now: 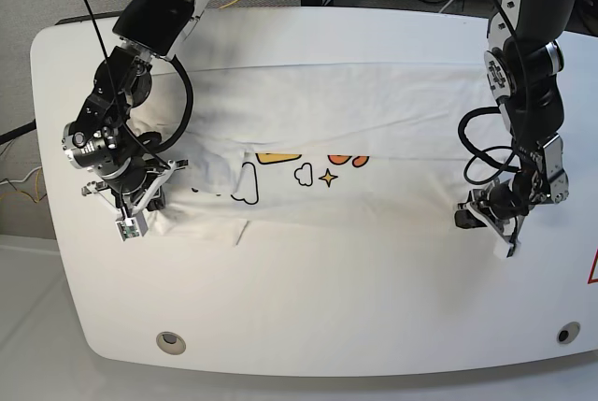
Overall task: Fold the T-shirt properly
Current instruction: 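Lift the hem half with both grippers and fold it over the collar half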
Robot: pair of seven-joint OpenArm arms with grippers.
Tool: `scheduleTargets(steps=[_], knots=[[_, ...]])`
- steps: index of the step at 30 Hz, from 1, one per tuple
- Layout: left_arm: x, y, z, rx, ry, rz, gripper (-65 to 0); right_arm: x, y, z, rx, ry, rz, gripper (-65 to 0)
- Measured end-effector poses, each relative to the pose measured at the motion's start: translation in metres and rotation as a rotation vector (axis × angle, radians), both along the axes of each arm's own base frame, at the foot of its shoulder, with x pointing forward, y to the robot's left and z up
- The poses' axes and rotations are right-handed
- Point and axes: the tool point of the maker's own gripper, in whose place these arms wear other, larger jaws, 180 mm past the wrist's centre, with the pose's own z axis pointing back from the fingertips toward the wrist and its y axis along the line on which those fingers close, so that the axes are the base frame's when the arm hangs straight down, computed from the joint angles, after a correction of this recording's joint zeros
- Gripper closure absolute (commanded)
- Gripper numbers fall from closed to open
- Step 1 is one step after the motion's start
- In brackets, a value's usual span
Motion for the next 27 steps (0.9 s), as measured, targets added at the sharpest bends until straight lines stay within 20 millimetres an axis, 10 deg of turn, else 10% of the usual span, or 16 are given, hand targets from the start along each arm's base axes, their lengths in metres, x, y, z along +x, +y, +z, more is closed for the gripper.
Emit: scheduleTargets(steps=[27], knots=[[-0.013,0.022,0.035,0.218,0.075,-0.097,-2.9,-0.015,-0.01,0.027,-0.091,-0.026,-0.02,0.0]])
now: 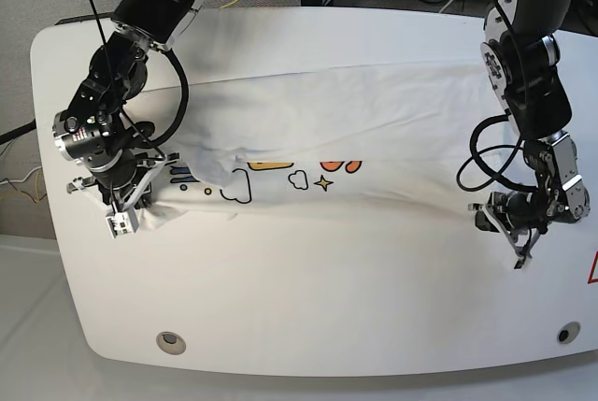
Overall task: Fold the T-shirt properly
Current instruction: 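Lift the hem half with both grippers and fold it over the collar half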
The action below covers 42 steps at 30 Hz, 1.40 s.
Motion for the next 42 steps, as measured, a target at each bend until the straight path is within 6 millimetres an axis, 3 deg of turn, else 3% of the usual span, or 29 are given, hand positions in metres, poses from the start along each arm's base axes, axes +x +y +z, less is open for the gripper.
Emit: scheduleTargets(steps=[15,26,42], knots=[[-0.018,0.007,0.028,0.16,-0.013,-0.038,-2.9,-0.013,-0.002,-0.014,-0.007,0.044,-0.002,0.0],[-0.027,0.01,0.023,0.181,0.02,-0.041,-2.9,-0.028,-0.007,-0.028,-0.019,0.089,-0.003,0.0],[-0.043,0.016,0.011,0.198,0.087,-0.043,-2.9,-0.05,-0.022,-0.03,-0.08,0.113,-0.006,0.0]])
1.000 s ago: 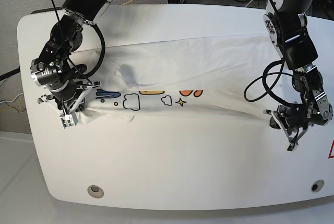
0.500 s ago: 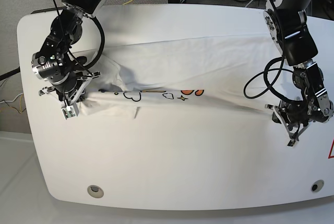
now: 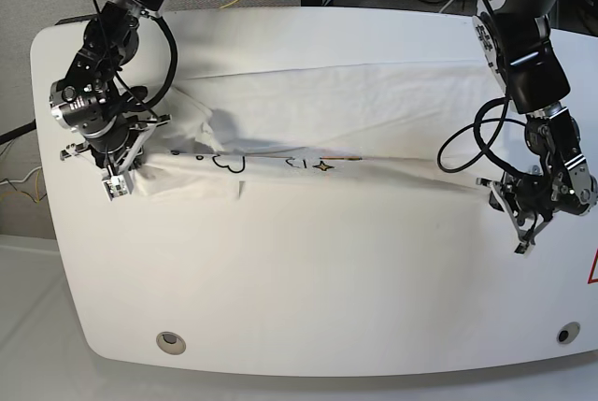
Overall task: Fold the T-shirt properly
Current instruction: 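Lift the hem half with both grippers and fold it over the collar half, then open both grippers to release the folded edge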
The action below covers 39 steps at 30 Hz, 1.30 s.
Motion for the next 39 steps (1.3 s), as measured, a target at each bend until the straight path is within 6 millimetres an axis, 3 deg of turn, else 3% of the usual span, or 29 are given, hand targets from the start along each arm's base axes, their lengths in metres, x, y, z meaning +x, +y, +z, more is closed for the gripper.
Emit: scheduleTargets(steps=[16,23,39], knots=[[-0.009,0.017,0.001,0.069,0.057,-0.006,-2.9,-0.022,-0.01,-0.015,-0.033,0.09,-0.007,0.0],[-0.009,0.014,-0.001,0.081,0.067,-0.024,-2.9,-0.029,-0.015,-0.011,-0.063,0.095,-0.015,0.0],[-0.039,0.009,-0.031,0.077,0.148,-0.038,-2.9,-0.061,-0.015,-0.031,-0.074,0.179,-0.011,0.0]])
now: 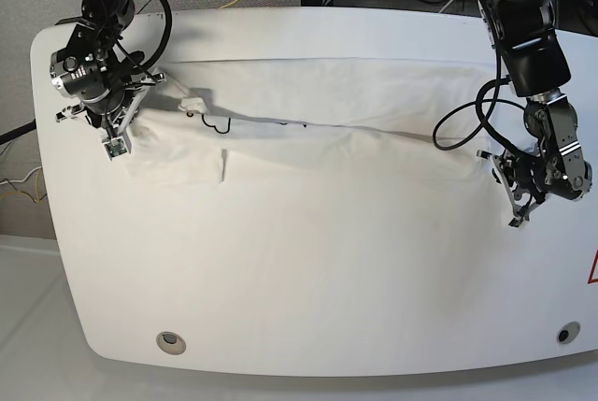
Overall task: Fold the T-shirt properly
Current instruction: 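Open both grippers to release the folded edge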
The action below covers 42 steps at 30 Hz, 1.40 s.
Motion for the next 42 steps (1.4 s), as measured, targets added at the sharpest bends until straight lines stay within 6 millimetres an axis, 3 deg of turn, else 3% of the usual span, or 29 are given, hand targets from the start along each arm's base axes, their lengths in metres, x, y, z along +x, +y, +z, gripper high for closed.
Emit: scheduleTargets(steps=[14,20,29,35,42], knots=[[-0.006,0.0,-0.005,-0.002,0.011,0.0,-2.9,-0.025,0.002,-0.017,0.003,0.07,0.001,0.0],[-0.01,0.0,-0.009,-0.002,0.023,0.001,-2.9,-0.026,0.002,-0.019,0.007,0.076,0.001,0.0],[-0.01,0.0,-0.009,-0.003,0.021,0.002,-2.9,-0.041,0.005,-0.055,0.072,0.175,-0.02,0.0],[-0.015,0.001,-0.012,0.001,0.03,0.002,-2.9,-0.034,0.006,-0.066,0.12,0.143,-0.025,0.0],[-0.011,0.002,0.003,0.035,-0.026,-0.012,-2.9,-0.026,0.007,-0.07,0.159,0.113,-0.032,-0.1]])
